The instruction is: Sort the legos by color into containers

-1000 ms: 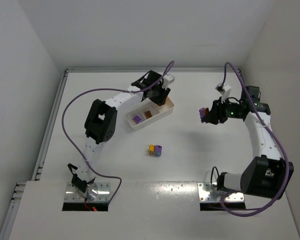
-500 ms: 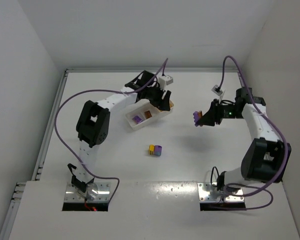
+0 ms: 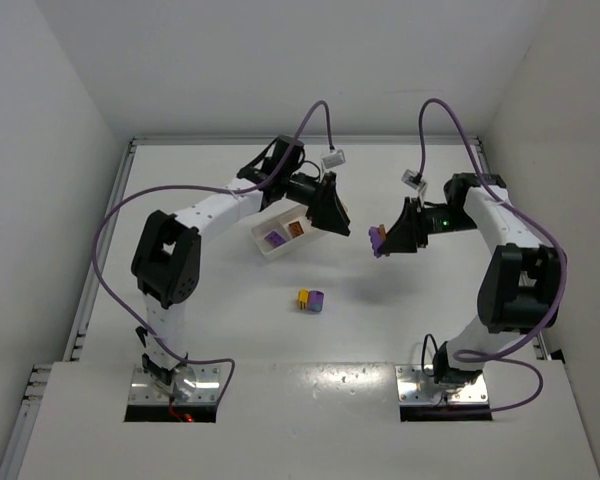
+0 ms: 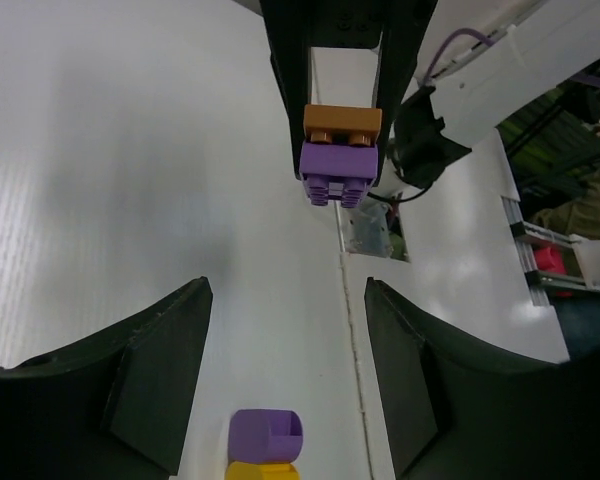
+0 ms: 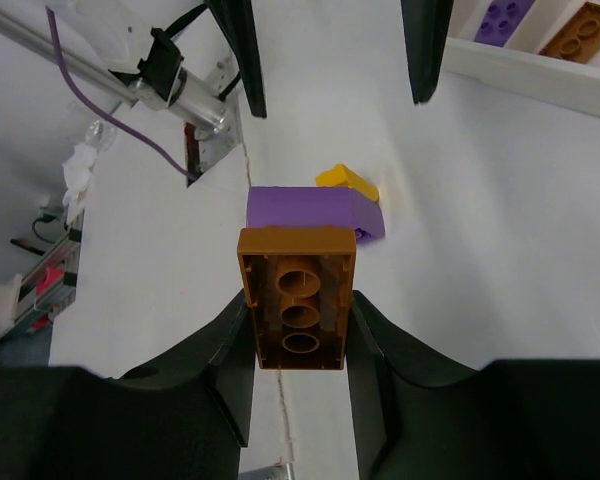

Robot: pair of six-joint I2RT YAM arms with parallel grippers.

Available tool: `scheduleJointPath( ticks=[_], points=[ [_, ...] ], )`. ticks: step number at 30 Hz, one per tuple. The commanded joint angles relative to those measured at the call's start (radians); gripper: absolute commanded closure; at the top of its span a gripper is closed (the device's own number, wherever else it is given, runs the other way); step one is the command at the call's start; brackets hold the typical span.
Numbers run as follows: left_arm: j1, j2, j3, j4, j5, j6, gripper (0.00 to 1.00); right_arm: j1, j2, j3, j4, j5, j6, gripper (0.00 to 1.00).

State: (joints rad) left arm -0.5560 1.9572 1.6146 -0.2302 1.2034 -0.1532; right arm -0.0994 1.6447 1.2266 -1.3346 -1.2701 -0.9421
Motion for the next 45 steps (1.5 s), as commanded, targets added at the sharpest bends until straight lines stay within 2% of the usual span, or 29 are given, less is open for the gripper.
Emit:
scheduleJointPath(
  ticks=[1,9,26,45],
  points=[
    [-0.012,-0.034,-0.009,0.037,0.085,-0.013,0.31,0.029,0.013,0.053,-0.072,-0.074,-0.075,0.91],
    [-0.039,-0.024,-0.009,0.046,0.142,-0.013,0.31,0.066,0.033,0.071,-0.072,-0.074,-0.075,0.91],
    [-0.090,0.005,0.001,0.046,0.113,0.007,0.31,0.116,0.033,0.071,-0.072,-0.074,-0.075,0.91],
    [-0.108,0.014,-0.009,0.046,0.113,0.017,0.47,0.135,0.052,0.071,-0.072,-0.074,-0.075,0.90]
  ],
)
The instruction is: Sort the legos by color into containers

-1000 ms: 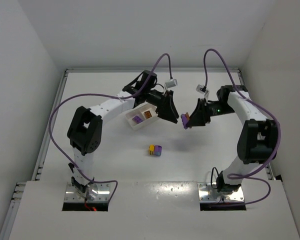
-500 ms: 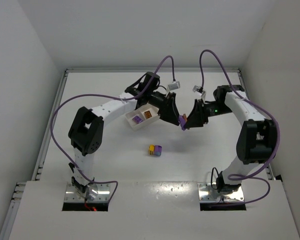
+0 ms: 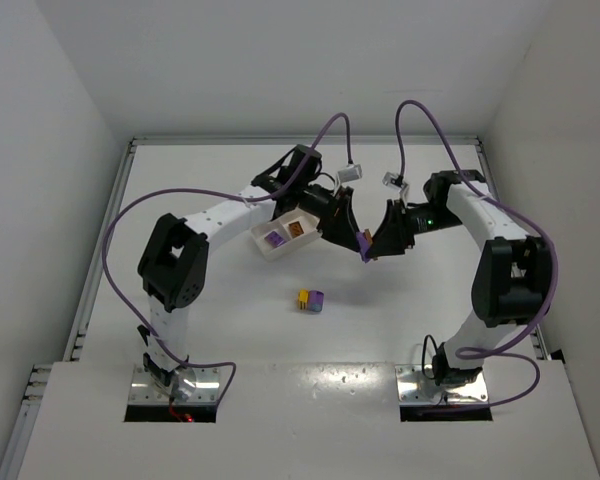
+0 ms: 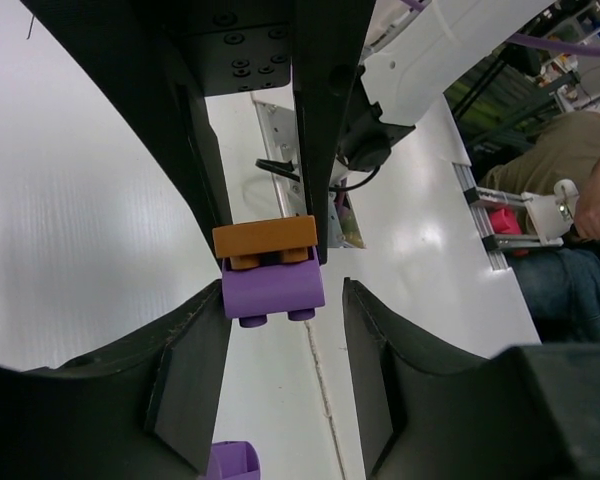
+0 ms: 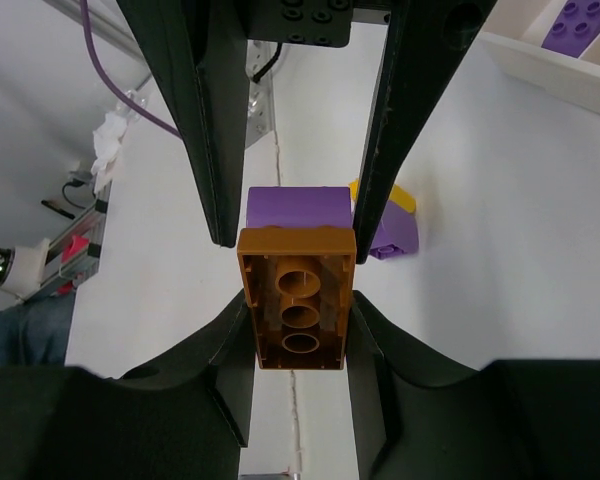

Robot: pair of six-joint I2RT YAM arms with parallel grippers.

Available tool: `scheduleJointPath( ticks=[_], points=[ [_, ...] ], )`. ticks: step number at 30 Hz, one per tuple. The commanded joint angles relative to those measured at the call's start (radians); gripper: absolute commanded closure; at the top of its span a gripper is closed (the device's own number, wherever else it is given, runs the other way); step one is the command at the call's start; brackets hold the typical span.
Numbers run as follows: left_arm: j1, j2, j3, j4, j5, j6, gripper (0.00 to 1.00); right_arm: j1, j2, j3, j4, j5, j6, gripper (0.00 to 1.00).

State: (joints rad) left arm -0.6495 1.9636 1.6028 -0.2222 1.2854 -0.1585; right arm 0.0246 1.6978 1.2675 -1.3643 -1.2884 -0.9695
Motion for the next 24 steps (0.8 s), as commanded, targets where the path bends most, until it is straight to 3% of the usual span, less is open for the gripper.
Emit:
scheduleJointPath(
  ticks=[1,5,12,13,14,17,24],
  points=[
    [-0.025,0.008,0.012,0.038,0.031,0.022,0.47,0.011,0.008,0.030,-0.042,-0.055,-0.048,0.90],
    [-0.035,0.017,0.022,0.038,0.031,0.022,0.50,0.020,0.008,0.030,-0.042,-0.055,-0.048,0.90],
    [-0.044,0.017,0.022,0.038,0.031,0.022,0.74,0.020,0.008,0.030,-0.042,-0.055,-0.048,0.90],
    [-0.044,0.017,0.022,0.038,0.031,0.022,0.77,0.020,0.008,0.030,-0.042,-0.055,-0.048,0.87],
    [-0.044,0.017,0.022,0.038,0.019,0.022,0.77,0.020,-0.001,0.030,-0.042,-0.055,-0.048,0.72],
    [-0.053,0.008,-0.001,0.038,0.019,0.031,0.81,0.020,-0.001,0.030,-0.042,-0.055,-0.048,0.54],
    [-0.053,0.008,-0.021,0.047,0.019,0.031,0.82,0.011,-0.010,0.030,-0.042,-0.065,-0.038,0.43]
  ],
)
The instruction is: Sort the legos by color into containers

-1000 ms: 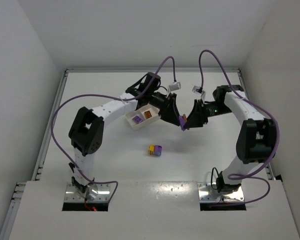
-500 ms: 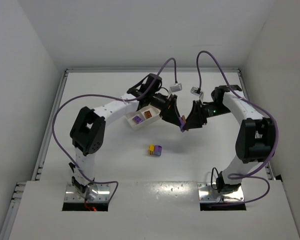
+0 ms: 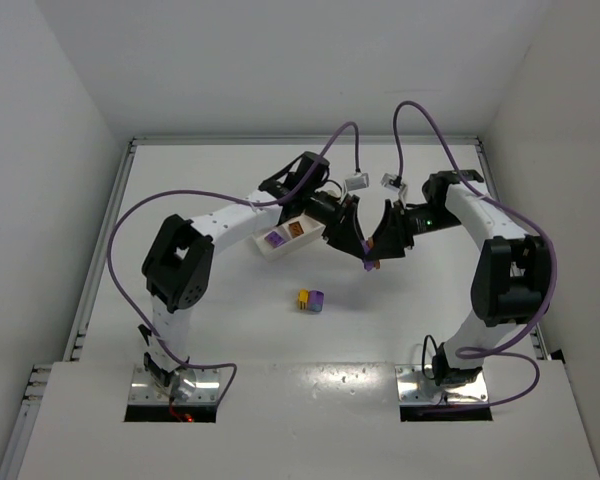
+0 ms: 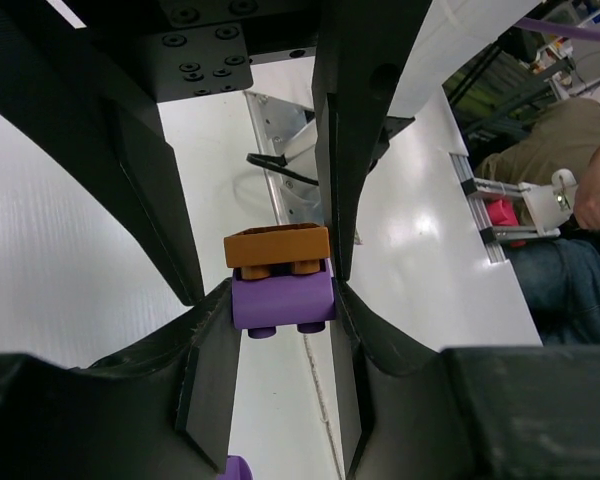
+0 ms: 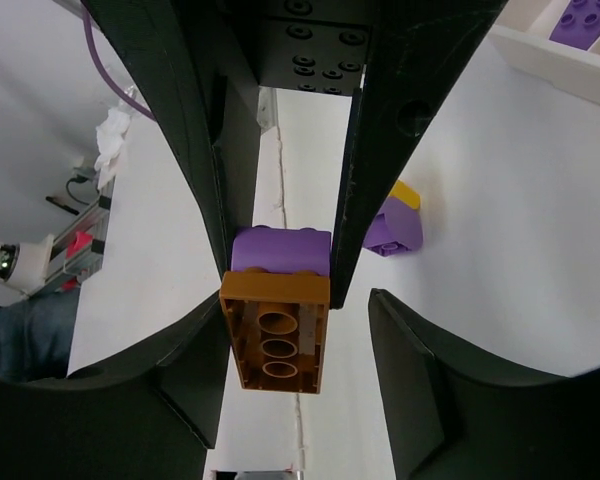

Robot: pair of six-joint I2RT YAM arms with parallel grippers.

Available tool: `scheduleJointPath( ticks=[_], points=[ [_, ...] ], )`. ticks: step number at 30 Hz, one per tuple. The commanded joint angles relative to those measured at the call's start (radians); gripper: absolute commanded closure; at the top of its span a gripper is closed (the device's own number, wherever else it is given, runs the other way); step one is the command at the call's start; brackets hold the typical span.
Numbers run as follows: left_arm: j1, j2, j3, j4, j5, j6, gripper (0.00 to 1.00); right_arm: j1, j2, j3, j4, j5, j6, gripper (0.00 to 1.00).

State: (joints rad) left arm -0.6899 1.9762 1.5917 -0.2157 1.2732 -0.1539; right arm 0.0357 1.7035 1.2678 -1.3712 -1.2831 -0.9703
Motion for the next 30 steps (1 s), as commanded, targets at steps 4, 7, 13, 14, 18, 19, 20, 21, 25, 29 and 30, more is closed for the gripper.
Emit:
scheduleJointPath(
  ticks=[4,7,13,14,18,19,20,21,25,29,30],
  points=[
    [-0.013,-0.005,-0.010,0.041,0.031,0.027,0.82,0.000,-0.016,0.030,-0.035,-0.070,-0.038,0.44],
    [-0.013,-0.014,-0.021,0.041,0.031,0.036,0.82,-0.010,-0.016,0.030,-0.035,-0.070,-0.038,0.45],
    [-0.013,-0.034,-0.061,0.041,0.022,0.056,0.83,-0.010,-0.036,0.021,-0.035,-0.061,-0.038,0.47],
    [-0.013,-0.034,-0.061,0.041,0.022,0.056,0.83,-0.010,-0.036,0.021,-0.035,-0.061,-0.038,0.47],
    [-0.003,-0.043,-0.070,0.041,0.022,0.065,0.83,-0.010,-0.045,0.012,-0.035,-0.051,-0.038,0.48],
    [-0.003,-0.043,-0.070,0.041,0.022,0.065,0.83,-0.010,-0.045,0.012,-0.035,-0.051,-0.038,0.50],
    [-0.003,-0.043,-0.070,0.041,0.022,0.065,0.83,-0.010,-0.045,0.012,-0.035,-0.051,-0.038,0.51],
    [-0.003,-0.043,-0.070,0.032,0.022,0.065,0.83,-0.010,-0.045,0.012,-0.035,-0.051,-0.038,0.51],
    [-0.003,-0.053,-0.070,0.032,0.022,0.065,0.83,-0.010,-0.045,0.012,-0.035,-0.042,-0.038,0.52],
    [0.006,-0.053,-0.070,0.032,0.022,0.065,0.83,-0.010,-0.045,0.002,-0.035,-0.042,-0.038,0.61],
    [0.006,-0.053,-0.070,0.032,0.022,0.065,0.83,-0.010,-0.045,0.002,-0.035,-0.042,-0.038,0.64]
  ],
)
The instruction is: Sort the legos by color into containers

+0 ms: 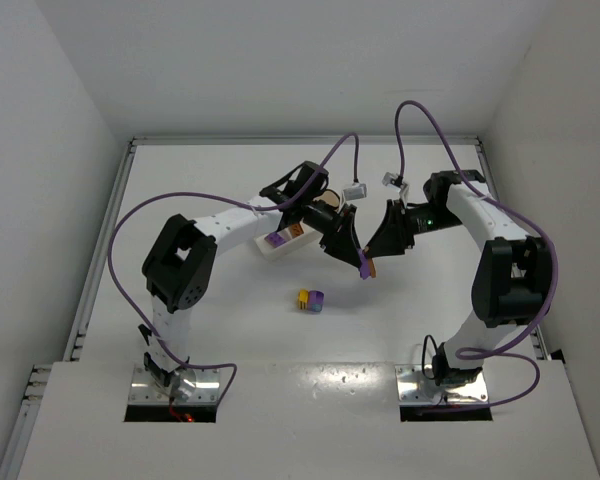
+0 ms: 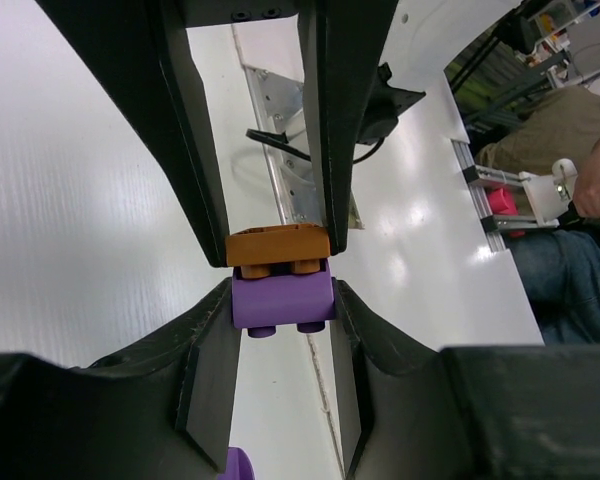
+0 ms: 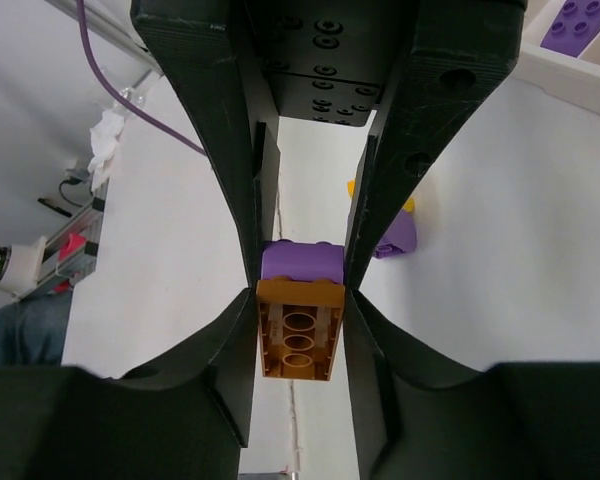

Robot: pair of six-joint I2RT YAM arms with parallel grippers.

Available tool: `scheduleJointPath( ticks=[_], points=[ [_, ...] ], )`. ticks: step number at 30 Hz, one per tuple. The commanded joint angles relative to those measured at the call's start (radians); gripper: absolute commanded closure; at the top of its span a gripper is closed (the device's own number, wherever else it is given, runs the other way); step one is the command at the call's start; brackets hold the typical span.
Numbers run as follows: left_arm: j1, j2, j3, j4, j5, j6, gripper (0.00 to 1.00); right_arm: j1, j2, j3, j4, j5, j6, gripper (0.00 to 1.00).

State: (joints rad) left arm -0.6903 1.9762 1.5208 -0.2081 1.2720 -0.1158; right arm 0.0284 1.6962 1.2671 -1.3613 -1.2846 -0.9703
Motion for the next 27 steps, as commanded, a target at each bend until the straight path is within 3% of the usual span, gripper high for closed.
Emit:
scheduleJointPath(
  ticks=[1,3,6,10,27],
  points=[
    [0.006,-0.053,0.001,0.024,0.023,0.027,0.83,-0.002,-0.038,0.003,-0.045,-0.041,-0.038,0.69],
    [0.006,-0.062,0.001,0.024,0.023,0.027,0.83,-0.002,-0.029,0.003,-0.045,-0.030,-0.038,0.70],
    [0.015,-0.062,0.001,0.024,0.023,0.036,0.83,0.007,-0.029,0.003,-0.045,-0.018,-0.028,0.54],
    [0.015,-0.062,0.001,0.024,0.023,0.036,0.83,0.007,-0.029,0.003,-0.045,-0.018,-0.019,0.49],
    [0.035,-0.062,0.038,0.024,0.023,0.027,0.84,0.016,-0.018,-0.006,-0.045,0.002,-0.019,0.53]
  ],
)
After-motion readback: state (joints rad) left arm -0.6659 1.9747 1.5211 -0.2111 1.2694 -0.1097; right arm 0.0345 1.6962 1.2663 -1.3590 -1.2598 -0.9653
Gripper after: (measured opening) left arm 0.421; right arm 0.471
